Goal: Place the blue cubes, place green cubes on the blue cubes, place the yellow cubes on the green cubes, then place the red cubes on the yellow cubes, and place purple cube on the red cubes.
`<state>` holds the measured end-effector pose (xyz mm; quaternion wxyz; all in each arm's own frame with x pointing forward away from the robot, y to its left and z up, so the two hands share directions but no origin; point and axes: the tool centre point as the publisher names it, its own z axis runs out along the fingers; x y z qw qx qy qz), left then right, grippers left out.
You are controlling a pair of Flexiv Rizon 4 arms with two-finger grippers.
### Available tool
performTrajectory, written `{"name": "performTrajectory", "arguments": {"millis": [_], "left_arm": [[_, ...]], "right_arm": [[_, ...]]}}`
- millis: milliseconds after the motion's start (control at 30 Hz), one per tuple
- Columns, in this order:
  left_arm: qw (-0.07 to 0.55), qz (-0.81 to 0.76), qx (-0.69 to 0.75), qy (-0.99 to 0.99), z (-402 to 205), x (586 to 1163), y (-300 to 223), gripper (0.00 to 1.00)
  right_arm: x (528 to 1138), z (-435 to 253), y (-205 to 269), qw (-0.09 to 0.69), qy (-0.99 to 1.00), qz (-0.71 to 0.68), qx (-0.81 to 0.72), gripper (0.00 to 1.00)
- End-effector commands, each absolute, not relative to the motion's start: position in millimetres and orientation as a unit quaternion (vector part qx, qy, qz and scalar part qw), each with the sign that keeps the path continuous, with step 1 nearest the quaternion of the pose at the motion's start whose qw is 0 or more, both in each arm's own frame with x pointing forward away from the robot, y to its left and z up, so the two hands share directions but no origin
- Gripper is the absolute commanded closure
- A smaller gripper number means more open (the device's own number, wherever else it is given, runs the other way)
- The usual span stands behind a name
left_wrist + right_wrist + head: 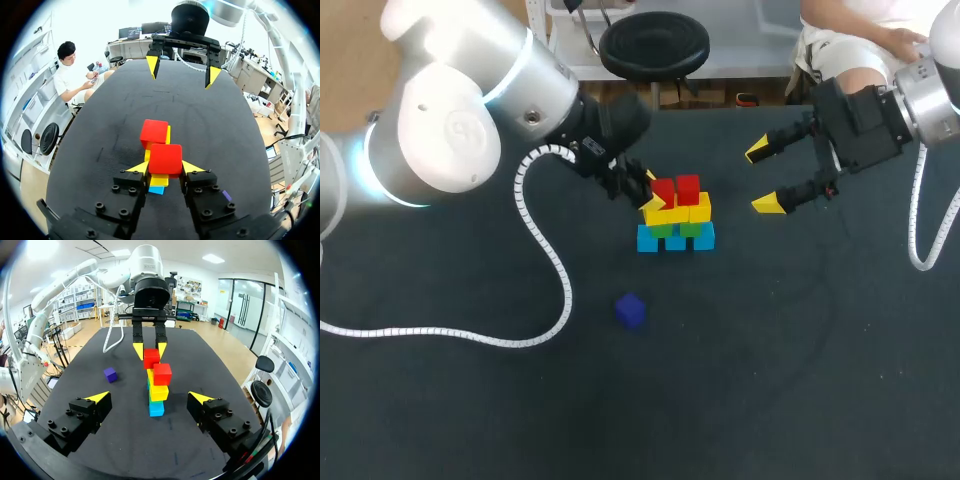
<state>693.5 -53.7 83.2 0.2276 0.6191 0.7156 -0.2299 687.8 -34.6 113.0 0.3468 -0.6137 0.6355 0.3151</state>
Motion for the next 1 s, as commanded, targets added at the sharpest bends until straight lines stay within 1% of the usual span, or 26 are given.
{"name": "performTrajectory", "arguments": {"millis": [33,1000], "left_arm": [[0.22,-0.231,0.621,0.715,82.6,701.7,-55.4,1.0],[0.221,-0.239,0.618,0.716,78.1,704.8,-59.0,1.0]], "right_arm": [[687.0,113.1,-35.0,0.348,0.635,0.315,-0.613,0.0],[687.0,113.1,-35.0,0.348,0.635,0.315,-0.613,0.0]]}}
